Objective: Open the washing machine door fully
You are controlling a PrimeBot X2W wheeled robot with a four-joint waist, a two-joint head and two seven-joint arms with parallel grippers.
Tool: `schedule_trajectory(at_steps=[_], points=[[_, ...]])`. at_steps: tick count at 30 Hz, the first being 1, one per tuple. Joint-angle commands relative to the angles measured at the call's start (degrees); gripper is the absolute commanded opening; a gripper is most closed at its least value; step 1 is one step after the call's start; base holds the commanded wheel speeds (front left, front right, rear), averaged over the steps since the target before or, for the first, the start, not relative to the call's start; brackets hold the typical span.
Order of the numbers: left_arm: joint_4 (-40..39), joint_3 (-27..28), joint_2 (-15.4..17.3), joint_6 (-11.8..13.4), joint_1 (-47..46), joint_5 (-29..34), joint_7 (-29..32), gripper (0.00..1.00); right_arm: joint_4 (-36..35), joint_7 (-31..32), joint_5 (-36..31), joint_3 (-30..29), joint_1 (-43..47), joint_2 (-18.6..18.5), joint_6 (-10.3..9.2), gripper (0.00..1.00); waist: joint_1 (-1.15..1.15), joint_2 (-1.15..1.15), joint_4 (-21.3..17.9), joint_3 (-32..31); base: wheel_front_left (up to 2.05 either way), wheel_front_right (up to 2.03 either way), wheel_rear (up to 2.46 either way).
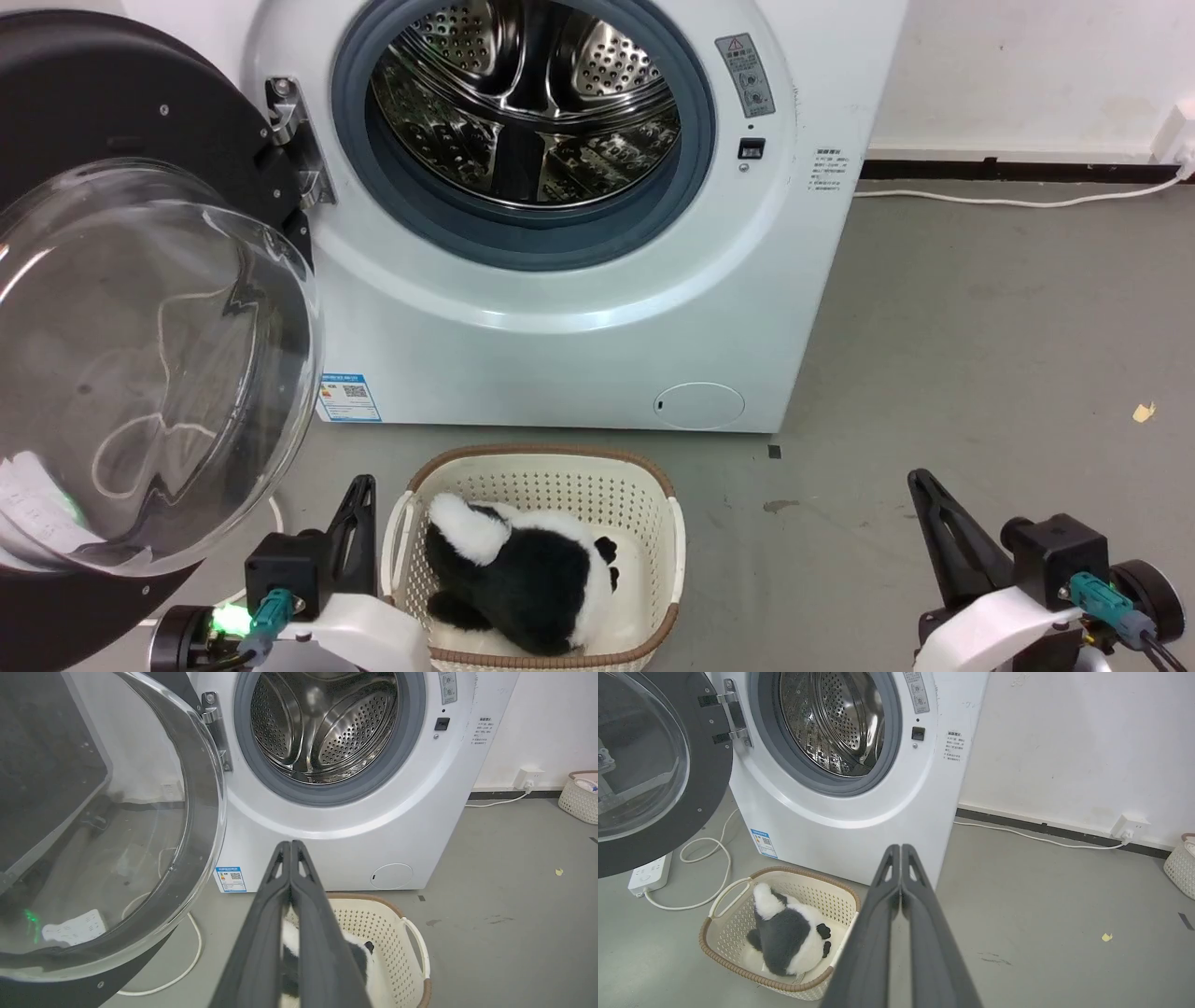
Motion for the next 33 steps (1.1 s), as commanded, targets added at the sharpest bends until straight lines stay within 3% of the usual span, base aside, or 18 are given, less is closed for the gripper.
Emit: schedule_trajectory(at_steps=[1, 33], points=[[-0.4, 0.5, 0.1, -0.3, -0.8, 0.5, 0.3, 0.0, -0.3, 0.3, -0.4, 0.1, -0.7, 0.2, 0.04, 0.0, 0.0, 0.0, 0.0, 0.0, 0.0, 0.0, 0.0], [-0.5, 0.6, 0.1, -0.3, -0.9, 0.6, 0.6, 0.0, -0.3, 0.5, -0.4, 0.2, -0.8, 0.2, 0.05, 0.0, 0.0, 0.0, 0.0, 0.1, 0.0, 0.0, 0.0]])
